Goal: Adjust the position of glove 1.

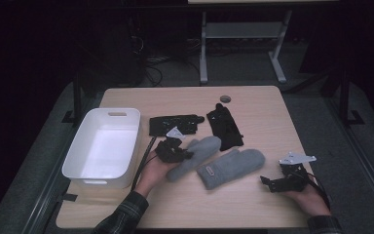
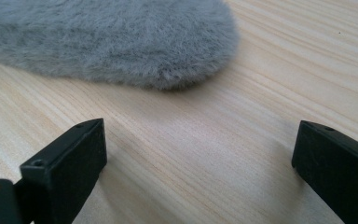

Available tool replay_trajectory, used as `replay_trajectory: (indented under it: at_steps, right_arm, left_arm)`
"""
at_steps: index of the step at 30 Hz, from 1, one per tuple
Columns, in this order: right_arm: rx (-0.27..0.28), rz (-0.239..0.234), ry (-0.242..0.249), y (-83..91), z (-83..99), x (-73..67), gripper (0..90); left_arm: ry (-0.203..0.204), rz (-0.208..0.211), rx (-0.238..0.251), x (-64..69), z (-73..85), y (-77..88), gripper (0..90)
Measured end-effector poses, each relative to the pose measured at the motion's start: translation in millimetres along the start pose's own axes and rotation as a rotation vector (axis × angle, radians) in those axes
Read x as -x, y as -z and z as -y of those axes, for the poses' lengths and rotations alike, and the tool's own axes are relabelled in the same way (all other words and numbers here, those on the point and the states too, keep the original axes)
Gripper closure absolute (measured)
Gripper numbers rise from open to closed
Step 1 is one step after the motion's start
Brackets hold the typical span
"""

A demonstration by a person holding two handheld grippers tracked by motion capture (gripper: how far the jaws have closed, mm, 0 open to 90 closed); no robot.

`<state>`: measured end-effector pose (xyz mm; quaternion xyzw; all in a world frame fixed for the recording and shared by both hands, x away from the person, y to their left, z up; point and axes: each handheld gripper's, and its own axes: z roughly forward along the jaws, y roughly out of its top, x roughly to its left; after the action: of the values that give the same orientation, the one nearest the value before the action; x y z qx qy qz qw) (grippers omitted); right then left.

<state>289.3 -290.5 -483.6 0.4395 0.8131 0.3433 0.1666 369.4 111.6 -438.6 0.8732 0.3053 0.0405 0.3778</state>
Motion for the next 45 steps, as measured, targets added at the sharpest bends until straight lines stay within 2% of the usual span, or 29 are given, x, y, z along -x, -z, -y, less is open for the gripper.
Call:
replay_trajectory:
  at_steps: [1, 3, 4, 12, 18, 26, 32, 34, 39, 42, 45]
  right_arm:
    - [0.000, 0.000, 0.000, 0.0, 0.0, 0.0, 2.7]
    - [0.000, 0.000, -0.001, 0.0, 0.0, -0.1, 2.7]
    - [-0.001, 0.000, 0.002, 0.1, 0.0, 0.1, 2.7]
    - [-0.001, 0.000, 0.002, 0.0, 0.0, 0.1, 2.7]
    - [0.000, -0.001, 0.001, 0.0, 0.0, 0.0, 2.7]
    - [0.000, -0.001, 0.002, 0.0, 0.0, 0.0, 2.7]
    - [0.000, -0.002, 0.000, -0.2, -0.2, -0.3, 2.7]
    - [0.000, -0.003, 0.002, -0.1, -0.2, -0.3, 2.7]
    - [0.000, -0.004, 0.003, -0.2, -0.2, -0.3, 2.7]
    - [0.000, -0.004, 0.004, -0.2, -0.1, -0.2, 2.7]
    - [-0.001, -0.004, 0.005, -0.2, -0.1, -0.2, 2.7]
  left_arm:
    - [0.011, 0.004, 0.018, 1.2, -1.3, 1.4, 82.2]
    - [-0.001, 0.013, 0.021, 2.1, -4.6, 6.3, 82.2]
    - [0.010, 0.021, 0.033, 3.6, -6.2, 7.4, 82.2]
    - [-0.009, 0.059, 0.040, 8.7, -23.1, 14.3, 82.2]
    - [-0.027, 0.083, 0.054, 18.4, -38.7, 14.6, 82.2]
    - [-0.056, 0.119, 0.044, 40.9, -58.9, -1.1, 82.2]
    - [-0.072, 0.133, 0.048, 53.1, -70.2, -12.6, 82.3]
    - [-0.091, 0.128, 0.037, 59.4, -76.0, -21.6, 82.2]
    - [-0.090, 0.137, 0.026, 66.7, -81.5, -33.4, 82.2]
    - [-0.110, 0.138, 0.014, 72.4, -85.1, -39.2, 82.2]
    - [-0.111, 0.134, 0.008, 76.0, -86.4, -43.7, 82.2]
